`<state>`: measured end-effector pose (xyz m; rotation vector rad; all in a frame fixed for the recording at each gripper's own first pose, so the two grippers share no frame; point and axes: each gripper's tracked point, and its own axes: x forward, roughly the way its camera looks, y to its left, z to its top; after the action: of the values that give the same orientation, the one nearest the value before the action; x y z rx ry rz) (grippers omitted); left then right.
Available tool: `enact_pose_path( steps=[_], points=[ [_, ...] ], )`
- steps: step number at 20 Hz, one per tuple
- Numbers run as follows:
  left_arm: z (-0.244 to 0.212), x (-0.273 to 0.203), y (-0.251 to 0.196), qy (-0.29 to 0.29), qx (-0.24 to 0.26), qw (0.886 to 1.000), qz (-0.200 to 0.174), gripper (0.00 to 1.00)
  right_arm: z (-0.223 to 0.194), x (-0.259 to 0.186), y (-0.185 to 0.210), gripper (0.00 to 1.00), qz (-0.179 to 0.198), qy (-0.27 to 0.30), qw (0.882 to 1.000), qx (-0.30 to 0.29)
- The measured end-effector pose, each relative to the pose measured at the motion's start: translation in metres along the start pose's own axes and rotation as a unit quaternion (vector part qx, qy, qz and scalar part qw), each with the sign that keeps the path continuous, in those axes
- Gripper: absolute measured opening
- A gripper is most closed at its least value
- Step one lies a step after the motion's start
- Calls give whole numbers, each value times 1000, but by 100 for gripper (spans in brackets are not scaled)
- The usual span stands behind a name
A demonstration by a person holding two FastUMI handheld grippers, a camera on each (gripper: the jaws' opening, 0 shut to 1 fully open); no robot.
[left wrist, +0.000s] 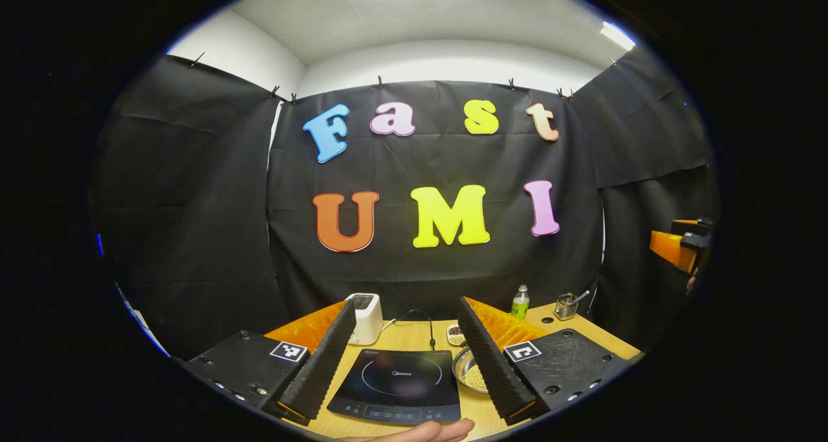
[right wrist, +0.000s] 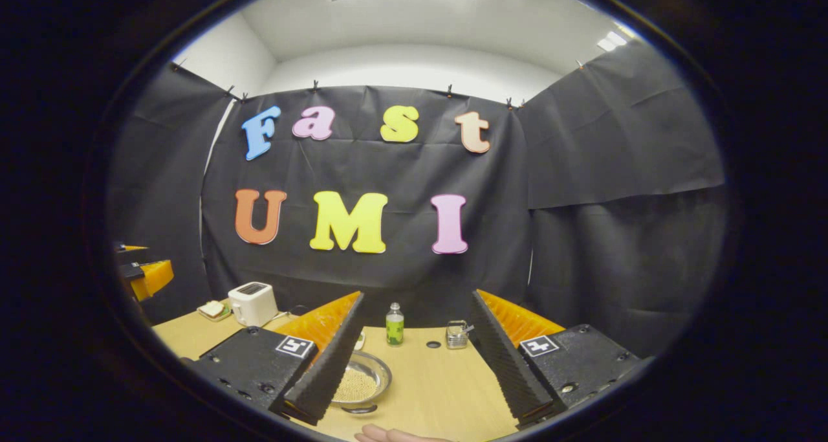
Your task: First push the handle of the pot to place it horizontally, then grasp the pot with both hands and set it on the induction cooktop.
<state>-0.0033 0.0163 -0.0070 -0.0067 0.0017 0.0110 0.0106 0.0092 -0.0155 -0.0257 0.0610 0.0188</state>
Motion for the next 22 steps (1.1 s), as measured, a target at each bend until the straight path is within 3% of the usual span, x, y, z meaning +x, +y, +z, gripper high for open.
enact_pose_path(
  steps=[8, 10, 11, 13, 14, 15, 16, 17, 18, 19, 20, 22],
  points=[
    [-2, -18, 12, -19, 2, 1000, 18, 94, -68, 32, 46, 96, 61, 80, 995, -6],
    [-7, -23, 14, -16, 0, 1000, 22, 94, -91, 38, 58, 89, 84, 114, 990, 6],
    [-7, -26, 14, -13, 0, 1000, 22, 94, -102, 42, 70, 82, 105, 134, 985, 13],
    [-4, -29, 17, -16, 2, 1000, 23, 94, -129, 52, 91, 60, 136, 180, 974, 23],
    [-3, -31, 18, -17, 4, 1000, 23, 94, -141, 55, 95, 37, 143, 205, 968, 29],
    [-2, -33, 17, -19, 6, 1000, 22, 84, -156, 58, 99, 23, 147, 228, 962, 32],
    [-2, -35, 16, -21, 6, 1000, 21, 94, -166, 59, 103, 0, 150, 251, 956, 33],
    [0, -37, 14, -22, 4, 1000, 17, 94, -183, 61, 109, 2, 157, 272, 949, 34],
    [0, -39, 11, -23, 2, 1000, 14, 84, -196, 60, 113, 1, 162, 294, 942, 34],
    [1, -41, 11, -23, 1, 1000, 12, 84, -214, 58, 117, 4, 166, 321, 932, 34],
    [2, -43, 12, -25, 1, 1000, 13, 94, -229, 56, 121, 4, 172, 346, 922, 40],
    [2, -44, 12, -28, 6, 1000, 13, 94, -253, 51, 130, 1, 182, 385, 904, 42]
  ],
)
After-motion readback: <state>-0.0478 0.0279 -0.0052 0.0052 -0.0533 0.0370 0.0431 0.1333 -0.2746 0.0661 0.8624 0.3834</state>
